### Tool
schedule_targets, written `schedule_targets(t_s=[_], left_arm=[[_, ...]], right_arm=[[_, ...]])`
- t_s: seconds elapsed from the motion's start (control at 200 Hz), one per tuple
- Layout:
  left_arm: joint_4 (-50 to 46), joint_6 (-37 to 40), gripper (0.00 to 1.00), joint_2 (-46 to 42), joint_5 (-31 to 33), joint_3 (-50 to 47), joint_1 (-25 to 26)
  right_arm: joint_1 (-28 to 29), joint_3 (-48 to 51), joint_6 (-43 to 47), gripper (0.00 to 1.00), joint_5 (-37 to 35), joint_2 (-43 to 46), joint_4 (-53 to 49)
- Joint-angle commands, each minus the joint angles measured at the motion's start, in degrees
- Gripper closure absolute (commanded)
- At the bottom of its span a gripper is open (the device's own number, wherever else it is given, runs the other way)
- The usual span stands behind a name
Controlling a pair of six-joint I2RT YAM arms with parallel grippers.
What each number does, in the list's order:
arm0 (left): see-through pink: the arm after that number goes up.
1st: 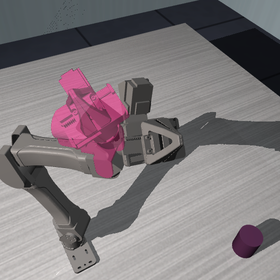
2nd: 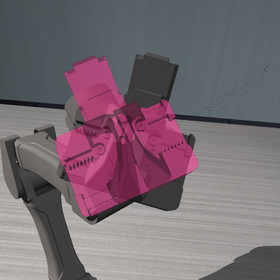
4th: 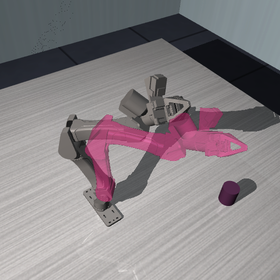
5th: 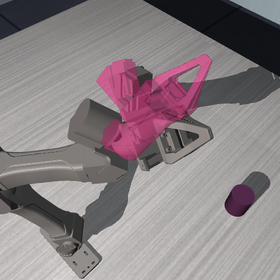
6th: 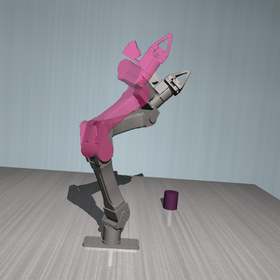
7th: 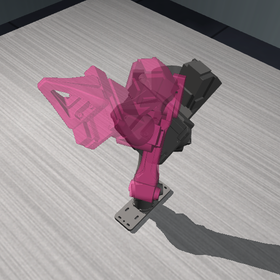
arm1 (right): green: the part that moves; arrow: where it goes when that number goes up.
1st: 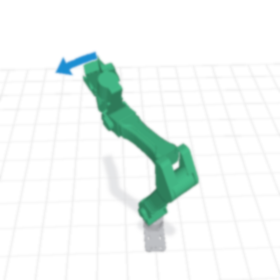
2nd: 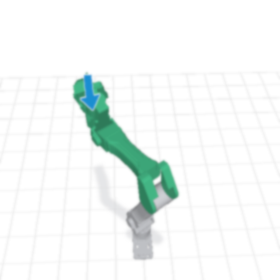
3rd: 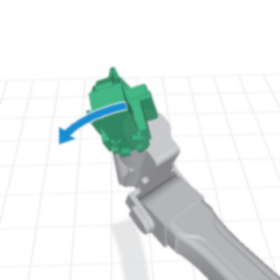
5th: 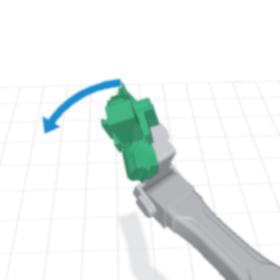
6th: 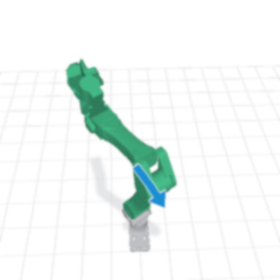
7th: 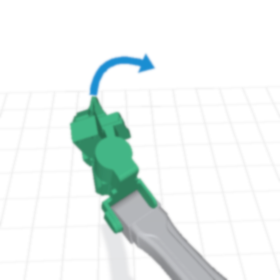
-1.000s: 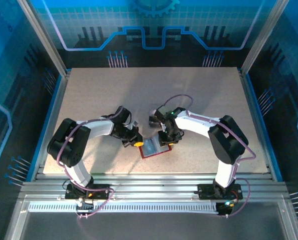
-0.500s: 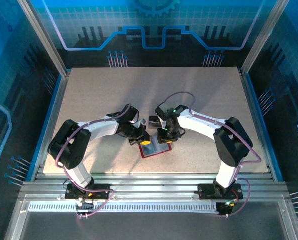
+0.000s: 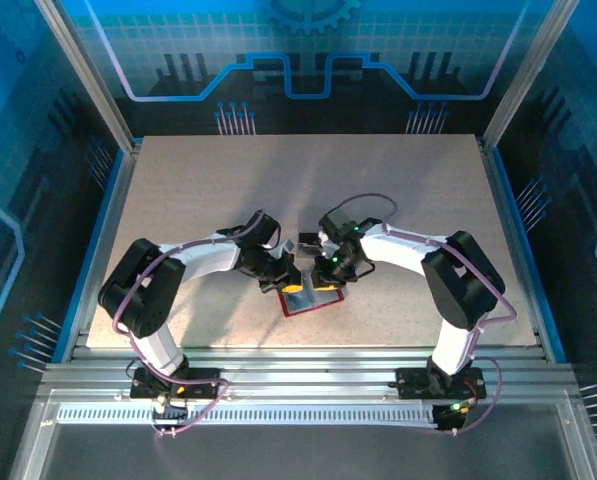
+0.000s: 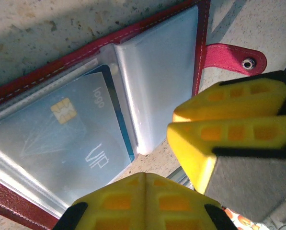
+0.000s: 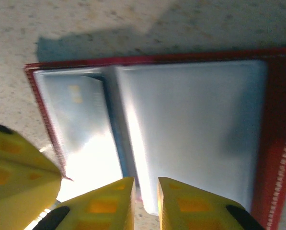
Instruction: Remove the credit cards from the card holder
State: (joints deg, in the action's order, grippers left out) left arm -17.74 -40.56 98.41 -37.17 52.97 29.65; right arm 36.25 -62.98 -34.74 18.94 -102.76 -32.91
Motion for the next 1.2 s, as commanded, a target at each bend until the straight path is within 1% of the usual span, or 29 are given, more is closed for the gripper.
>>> schedule_targets(t_s=[0.0,0.18,0.43,0.635,0.845,1.021,1.196], left_arm=[[-1.77,0.17,1.00,0.18,0.52,-0.05,0.26],[-2.12,0.54,1.00,0.37,0.59,0.25,0.26],[-2.46,0.88,1.00,0.20,0.67,0.20,0.23],[-2.88,1.05,1.00,0.08,0.78,0.71,0.30],[-4.09,1.94,1.00,-0.01,1.78,1.08,0.16],[-6.48,3.74,1.00,-0.40,3.50,1.61,-0.01],[-7.41,4.75,1.00,-0.63,4.67,1.39,-0.44]], right_arm=[[-1.56,1.58,-0.55,0.81,-1.31,0.83,0.19],[-2.15,1.80,1.25,0.70,-7.61,2.38,-4.76],[-1.30,1.03,2.07,0.66,-11.53,3.01,-8.20],[0.33,0.61,1.79,0.65,-12.17,2.23,-9.48],[3.17,2.29,-1.04,0.66,-10.03,2.39,-7.94],[5.61,3.27,-3.25,0.67,-8.08,3.32,-7.26],[6.03,3.75,-4.19,0.67,-7.91,5.73,-7.55]])
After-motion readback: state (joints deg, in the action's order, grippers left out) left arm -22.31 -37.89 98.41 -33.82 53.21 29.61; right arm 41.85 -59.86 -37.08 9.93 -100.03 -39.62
